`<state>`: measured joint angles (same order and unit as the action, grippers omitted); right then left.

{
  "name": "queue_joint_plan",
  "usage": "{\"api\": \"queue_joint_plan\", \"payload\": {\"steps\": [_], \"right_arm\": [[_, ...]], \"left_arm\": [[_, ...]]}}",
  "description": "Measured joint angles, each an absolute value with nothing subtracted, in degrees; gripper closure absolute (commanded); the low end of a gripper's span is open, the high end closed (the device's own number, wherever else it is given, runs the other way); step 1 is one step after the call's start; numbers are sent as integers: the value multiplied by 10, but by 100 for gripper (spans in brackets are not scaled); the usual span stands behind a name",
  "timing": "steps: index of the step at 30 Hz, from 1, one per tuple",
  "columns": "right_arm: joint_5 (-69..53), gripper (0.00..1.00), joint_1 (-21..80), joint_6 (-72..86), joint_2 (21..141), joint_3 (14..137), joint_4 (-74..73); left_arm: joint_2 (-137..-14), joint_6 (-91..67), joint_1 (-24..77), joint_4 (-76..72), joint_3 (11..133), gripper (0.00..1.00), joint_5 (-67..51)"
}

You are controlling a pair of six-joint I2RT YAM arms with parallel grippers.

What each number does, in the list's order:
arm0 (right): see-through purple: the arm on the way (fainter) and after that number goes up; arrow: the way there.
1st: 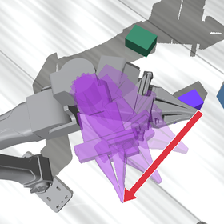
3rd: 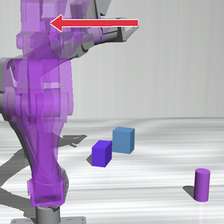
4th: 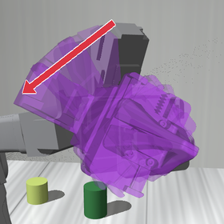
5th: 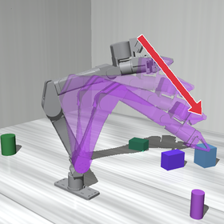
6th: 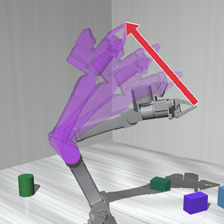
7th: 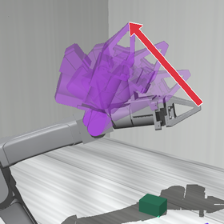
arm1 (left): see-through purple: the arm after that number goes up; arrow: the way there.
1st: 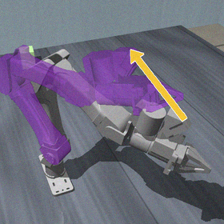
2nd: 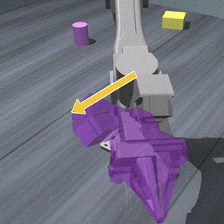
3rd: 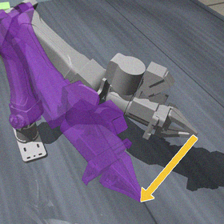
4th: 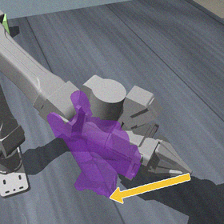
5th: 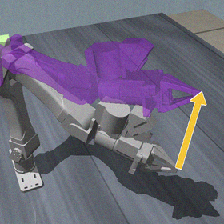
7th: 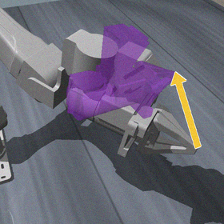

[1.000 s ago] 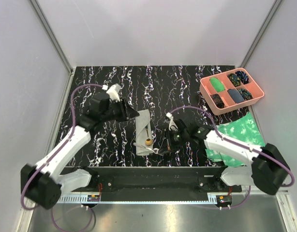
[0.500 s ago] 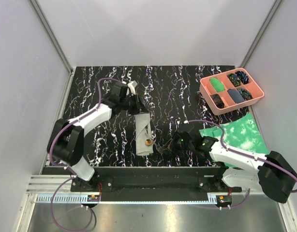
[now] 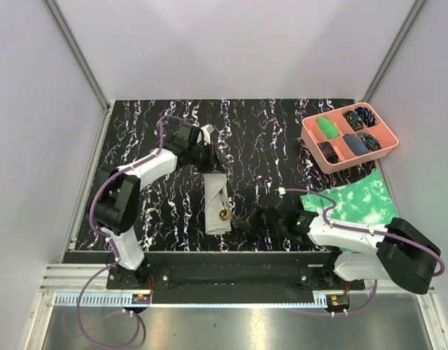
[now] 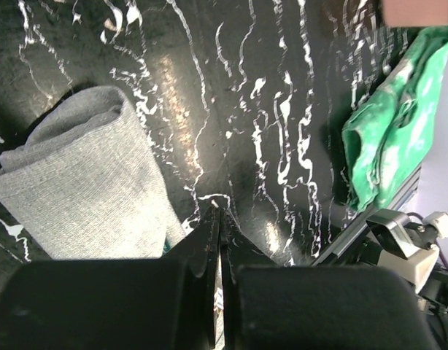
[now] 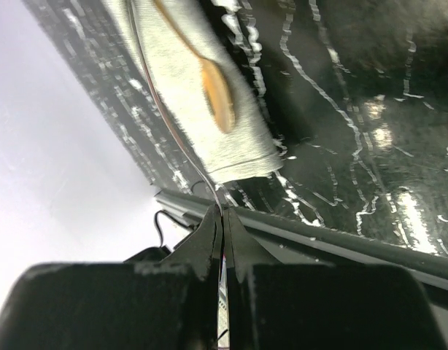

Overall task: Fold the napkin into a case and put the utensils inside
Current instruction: Insert the fork into the folded napkin.

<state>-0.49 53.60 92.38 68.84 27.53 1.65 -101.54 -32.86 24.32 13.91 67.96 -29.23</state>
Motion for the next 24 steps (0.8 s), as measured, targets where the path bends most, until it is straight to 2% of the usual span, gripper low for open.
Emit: {"api": "queue_joint_plan", "payload": {"steps": [13,24], "right_arm": [[24,100,574,964,783,281,96],[62,100,594,982,807,286,147]], "left_arm": [[-1053,-296,234,201,702,100,-269],[-1075,-285,227,226,718,100,-227]]}}
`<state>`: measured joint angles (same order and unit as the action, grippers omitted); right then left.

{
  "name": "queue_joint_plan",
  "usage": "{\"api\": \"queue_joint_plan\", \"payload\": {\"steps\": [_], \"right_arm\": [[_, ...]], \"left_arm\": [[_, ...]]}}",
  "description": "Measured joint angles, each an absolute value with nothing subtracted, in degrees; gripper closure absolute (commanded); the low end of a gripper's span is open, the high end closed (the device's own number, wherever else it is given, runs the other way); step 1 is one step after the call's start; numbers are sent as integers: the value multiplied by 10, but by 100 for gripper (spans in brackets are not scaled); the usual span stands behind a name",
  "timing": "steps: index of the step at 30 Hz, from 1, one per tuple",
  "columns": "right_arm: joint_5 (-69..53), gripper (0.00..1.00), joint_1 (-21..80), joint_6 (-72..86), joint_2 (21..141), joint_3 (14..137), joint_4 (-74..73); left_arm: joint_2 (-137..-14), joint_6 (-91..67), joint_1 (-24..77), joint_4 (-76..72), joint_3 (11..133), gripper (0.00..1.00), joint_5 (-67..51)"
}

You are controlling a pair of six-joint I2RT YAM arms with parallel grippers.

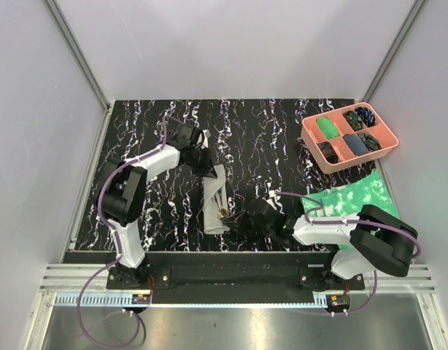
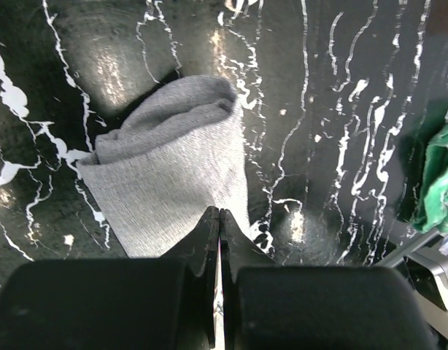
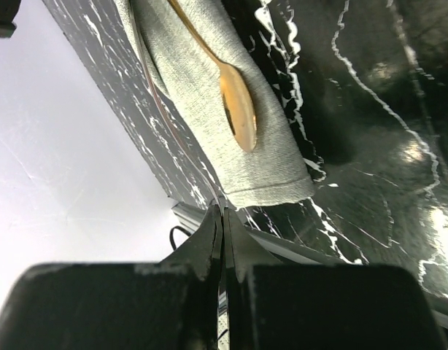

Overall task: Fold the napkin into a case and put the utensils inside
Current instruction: Insert the fork into the folded napkin.

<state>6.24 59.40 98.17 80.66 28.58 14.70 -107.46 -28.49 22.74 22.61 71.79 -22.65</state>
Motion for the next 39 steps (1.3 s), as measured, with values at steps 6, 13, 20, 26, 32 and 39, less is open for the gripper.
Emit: {"api": "queue_joint_plan", "payload": {"steps": [6,13,20,26,32,39], "right_arm": [[86,100,606,993,833,287,181],[117,100,616,1004,844,287,204],[132,100,627,1019,868,287,221],[150,100,635,1027,885,287,245],[181,100,646,1035,906,287,281],[212,100,653,1054,933,287,305]], "left_arm": [[-1084,-284,227,230,723,100,-221],[-1084,-283,221,235,732,100,-207],[-1087,-283,217,226,741,100,-202],[-1118,-283,217,222,750,100,-201],[-1126,-284,217,219,750,100,-201],[-1126,-288,217,214,749,100,-202]]}}
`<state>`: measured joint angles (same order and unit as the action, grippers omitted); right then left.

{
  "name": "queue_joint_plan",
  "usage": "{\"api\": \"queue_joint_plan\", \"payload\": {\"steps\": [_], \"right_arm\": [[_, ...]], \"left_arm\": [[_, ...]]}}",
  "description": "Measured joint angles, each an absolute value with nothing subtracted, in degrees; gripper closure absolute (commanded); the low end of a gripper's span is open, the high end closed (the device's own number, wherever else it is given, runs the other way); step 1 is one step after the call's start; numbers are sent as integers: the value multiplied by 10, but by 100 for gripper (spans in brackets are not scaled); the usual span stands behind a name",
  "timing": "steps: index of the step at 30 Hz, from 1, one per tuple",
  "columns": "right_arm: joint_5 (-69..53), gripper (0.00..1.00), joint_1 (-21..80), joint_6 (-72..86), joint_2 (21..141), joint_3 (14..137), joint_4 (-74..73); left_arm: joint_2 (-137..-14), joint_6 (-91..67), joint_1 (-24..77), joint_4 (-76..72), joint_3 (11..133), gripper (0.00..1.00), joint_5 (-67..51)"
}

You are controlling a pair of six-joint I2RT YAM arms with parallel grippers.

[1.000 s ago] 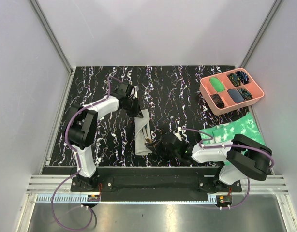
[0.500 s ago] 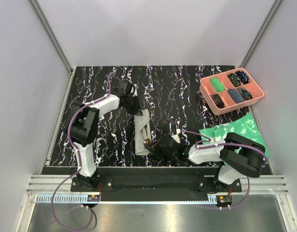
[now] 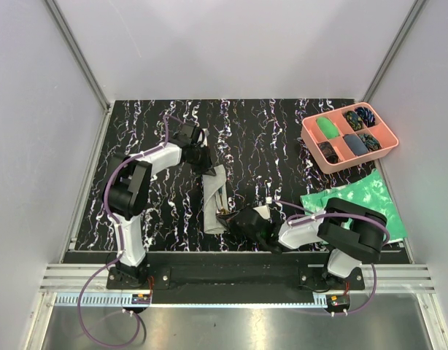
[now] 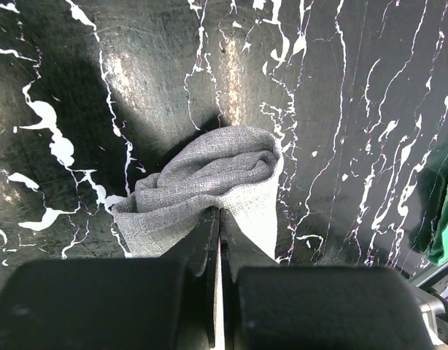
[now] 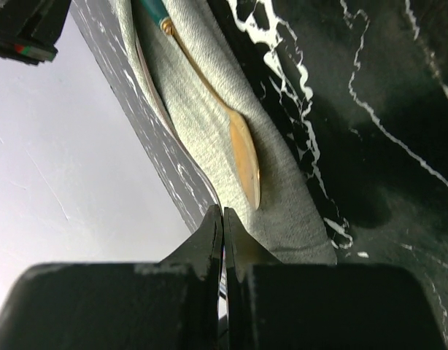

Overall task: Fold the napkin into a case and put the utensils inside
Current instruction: Insert the fork into the folded napkin.

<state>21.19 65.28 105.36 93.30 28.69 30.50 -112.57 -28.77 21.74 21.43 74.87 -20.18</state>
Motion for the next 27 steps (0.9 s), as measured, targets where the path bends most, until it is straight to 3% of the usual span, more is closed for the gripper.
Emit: {"api": "queue_joint_plan", "payload": {"steps": [19,23,27], "right_arm": [[248,99,656,1096,1012,340,341],[248,93,657,1106,1025,346,349],[246,74,658,1112,1028,347,352]], "left_arm": [[-1119,-291,223,199,736,100,-202],[-1118,-291,224,198,735,100,-202],[-1118,-291,225,198,735,100,-202]]}}
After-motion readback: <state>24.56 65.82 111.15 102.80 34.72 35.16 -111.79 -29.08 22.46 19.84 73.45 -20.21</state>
